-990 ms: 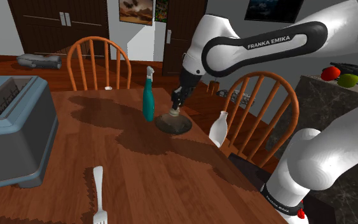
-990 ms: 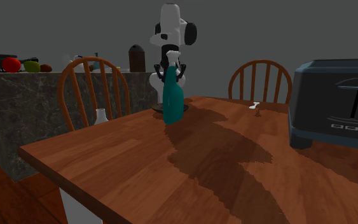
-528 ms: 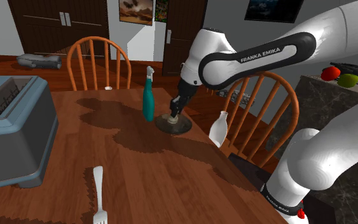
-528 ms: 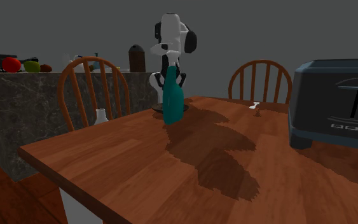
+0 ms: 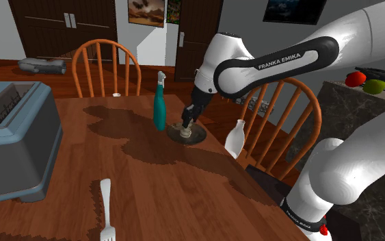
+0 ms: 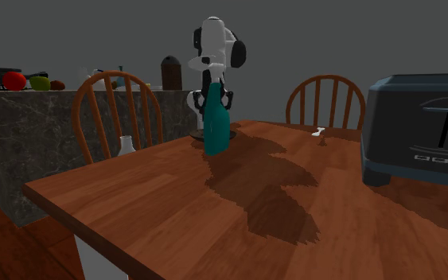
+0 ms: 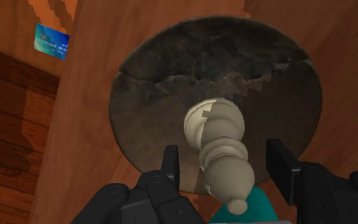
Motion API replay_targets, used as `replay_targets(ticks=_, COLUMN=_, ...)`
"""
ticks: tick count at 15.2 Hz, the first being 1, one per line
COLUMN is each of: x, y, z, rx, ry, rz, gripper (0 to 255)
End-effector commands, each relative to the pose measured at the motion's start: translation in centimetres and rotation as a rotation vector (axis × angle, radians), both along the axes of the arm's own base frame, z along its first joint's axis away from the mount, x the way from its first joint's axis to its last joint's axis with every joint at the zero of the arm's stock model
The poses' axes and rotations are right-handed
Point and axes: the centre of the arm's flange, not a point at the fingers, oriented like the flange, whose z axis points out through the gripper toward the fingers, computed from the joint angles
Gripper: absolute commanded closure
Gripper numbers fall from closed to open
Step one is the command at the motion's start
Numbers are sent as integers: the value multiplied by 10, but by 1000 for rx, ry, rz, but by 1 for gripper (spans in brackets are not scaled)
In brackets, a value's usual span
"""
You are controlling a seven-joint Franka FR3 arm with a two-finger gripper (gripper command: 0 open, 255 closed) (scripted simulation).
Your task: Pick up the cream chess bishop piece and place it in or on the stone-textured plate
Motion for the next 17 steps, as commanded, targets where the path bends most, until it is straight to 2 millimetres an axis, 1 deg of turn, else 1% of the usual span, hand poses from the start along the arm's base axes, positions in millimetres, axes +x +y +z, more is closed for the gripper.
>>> replay_targets(ticks=1, x=0, y=0, z=0, rx=0, ry=0, rz=0, gripper=0)
replay_targets(ticks=5, x=0, y=0, z=0, rx=0, ry=0, rz=0, gripper=0)
replay_targets(ticks=8, x=-10, y=-1, z=38, rx=0, ry=0, rz=0, gripper=0)
replay_targets(ticks=9, x=-13, y=-1, z=48, rx=0, ry=0, rz=0, gripper=0)
replay_targets(ticks=17, x=-13, y=-1, z=48, rx=0, ry=0, rz=0, gripper=0)
